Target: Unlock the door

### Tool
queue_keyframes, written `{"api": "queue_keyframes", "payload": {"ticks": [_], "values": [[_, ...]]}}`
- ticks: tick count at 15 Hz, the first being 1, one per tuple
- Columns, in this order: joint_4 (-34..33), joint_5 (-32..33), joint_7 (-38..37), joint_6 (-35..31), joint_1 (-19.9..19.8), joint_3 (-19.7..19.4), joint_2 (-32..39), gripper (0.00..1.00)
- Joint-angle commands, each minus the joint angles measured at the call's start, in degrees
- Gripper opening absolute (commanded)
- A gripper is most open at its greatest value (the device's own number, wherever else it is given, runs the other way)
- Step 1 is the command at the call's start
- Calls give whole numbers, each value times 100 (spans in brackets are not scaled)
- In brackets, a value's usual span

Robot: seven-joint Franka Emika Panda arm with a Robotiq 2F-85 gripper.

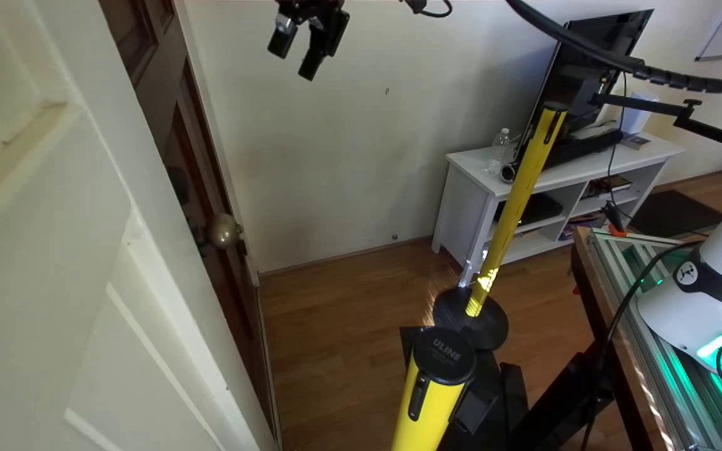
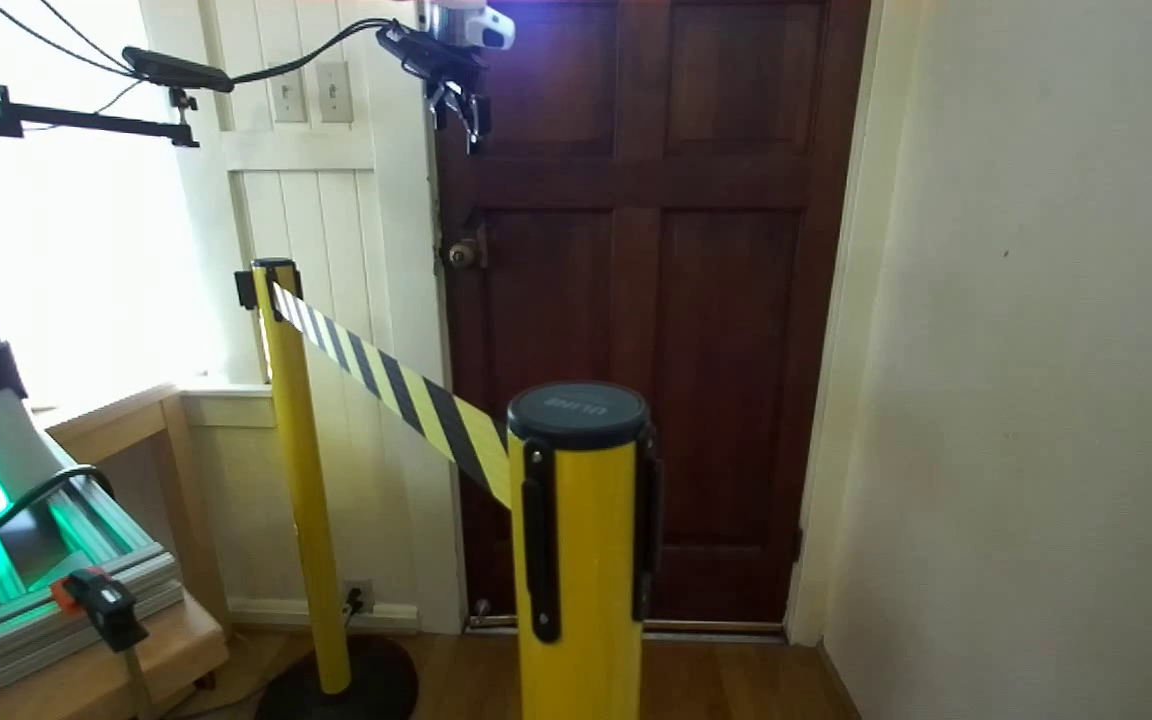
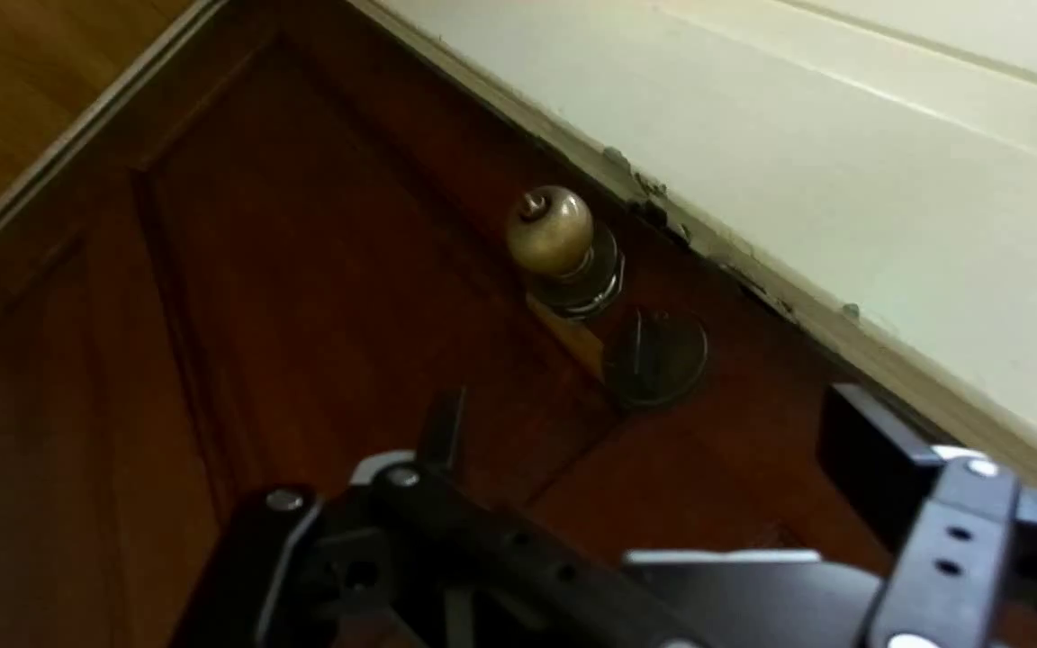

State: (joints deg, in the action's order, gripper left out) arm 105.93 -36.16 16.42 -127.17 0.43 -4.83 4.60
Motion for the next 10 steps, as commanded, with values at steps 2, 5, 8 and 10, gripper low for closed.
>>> {"api": "queue_keyframes", "payload": {"ticks": [2, 5, 8, 10], "values": [[-1298, -138, 302, 102, -200, 351, 1091, 100], [-1911, -37, 263, 253, -322, 517, 1628, 100], [-2372, 43, 284, 624, -459, 681, 2049, 100], [-2667, 23, 396, 973, -547, 812, 2310, 100]]}}
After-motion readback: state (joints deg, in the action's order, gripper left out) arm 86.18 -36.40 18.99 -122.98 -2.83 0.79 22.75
